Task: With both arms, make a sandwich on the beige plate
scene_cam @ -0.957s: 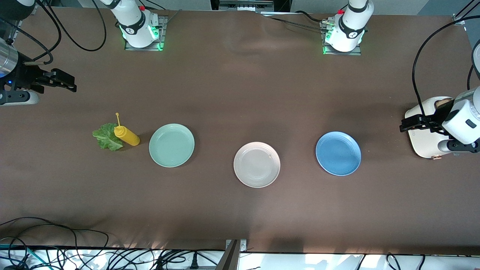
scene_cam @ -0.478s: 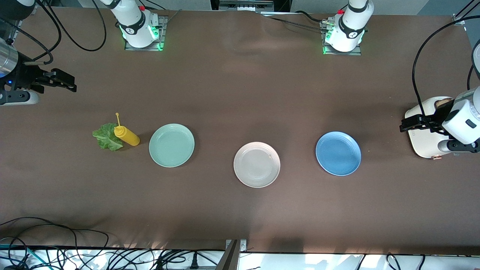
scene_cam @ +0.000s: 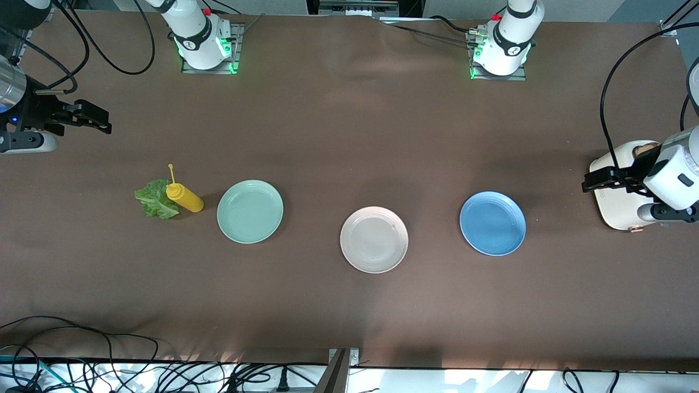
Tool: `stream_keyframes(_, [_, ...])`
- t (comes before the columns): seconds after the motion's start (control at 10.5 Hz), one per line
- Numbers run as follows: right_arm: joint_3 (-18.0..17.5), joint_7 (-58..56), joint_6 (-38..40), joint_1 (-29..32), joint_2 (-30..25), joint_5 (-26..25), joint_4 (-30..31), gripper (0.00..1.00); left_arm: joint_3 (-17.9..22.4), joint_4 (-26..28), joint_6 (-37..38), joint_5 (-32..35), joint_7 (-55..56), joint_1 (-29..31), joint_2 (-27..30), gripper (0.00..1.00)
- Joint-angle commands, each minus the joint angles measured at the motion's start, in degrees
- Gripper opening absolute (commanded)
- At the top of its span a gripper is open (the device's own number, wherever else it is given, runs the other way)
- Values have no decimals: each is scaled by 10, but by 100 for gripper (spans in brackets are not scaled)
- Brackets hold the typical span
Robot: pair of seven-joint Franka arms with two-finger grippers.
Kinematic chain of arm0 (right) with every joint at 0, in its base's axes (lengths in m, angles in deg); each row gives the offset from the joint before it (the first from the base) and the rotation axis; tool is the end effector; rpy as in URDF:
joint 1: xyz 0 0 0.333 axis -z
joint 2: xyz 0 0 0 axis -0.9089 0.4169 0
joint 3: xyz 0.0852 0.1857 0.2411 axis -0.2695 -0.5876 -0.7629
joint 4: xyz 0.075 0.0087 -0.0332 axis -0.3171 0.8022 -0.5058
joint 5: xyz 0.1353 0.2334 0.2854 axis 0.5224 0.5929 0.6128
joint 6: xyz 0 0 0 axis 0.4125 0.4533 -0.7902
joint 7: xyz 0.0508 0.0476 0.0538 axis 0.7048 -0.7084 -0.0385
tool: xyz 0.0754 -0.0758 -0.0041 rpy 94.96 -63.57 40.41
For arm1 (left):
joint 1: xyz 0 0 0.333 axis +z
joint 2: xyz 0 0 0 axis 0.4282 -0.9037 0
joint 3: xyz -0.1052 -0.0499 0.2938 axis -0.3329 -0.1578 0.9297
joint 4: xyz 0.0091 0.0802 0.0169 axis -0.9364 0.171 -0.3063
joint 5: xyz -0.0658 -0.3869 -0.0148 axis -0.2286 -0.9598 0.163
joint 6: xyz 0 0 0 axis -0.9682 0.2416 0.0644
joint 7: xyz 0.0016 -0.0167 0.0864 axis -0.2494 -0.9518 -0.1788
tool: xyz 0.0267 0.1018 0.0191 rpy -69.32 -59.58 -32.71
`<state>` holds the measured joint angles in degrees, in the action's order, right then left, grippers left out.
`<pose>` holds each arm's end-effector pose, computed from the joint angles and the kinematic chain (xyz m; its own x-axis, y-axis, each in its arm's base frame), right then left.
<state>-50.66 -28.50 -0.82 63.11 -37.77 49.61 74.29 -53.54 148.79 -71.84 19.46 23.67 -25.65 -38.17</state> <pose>0.5585 0.0117 0.5854 0.9896 0.0685 -0.1264 0.0709 -0.9974 0.0150 0.6365 0.0186 0.5279 0.9943 0.0189 -0.1046 0.0221 -0.9993 0.0299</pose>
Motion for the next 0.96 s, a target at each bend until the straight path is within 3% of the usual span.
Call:
stream_keyframes(0.0, [-2, -5, 13, 2, 1, -7, -14, 100, -6, -8, 6, 20, -8, 3, -2, 100])
stream_keyframes(0.86, [-2, -4, 20, 2, 2, -7, -14, 100, -6, -9, 6, 20, -7, 2, -8, 100])
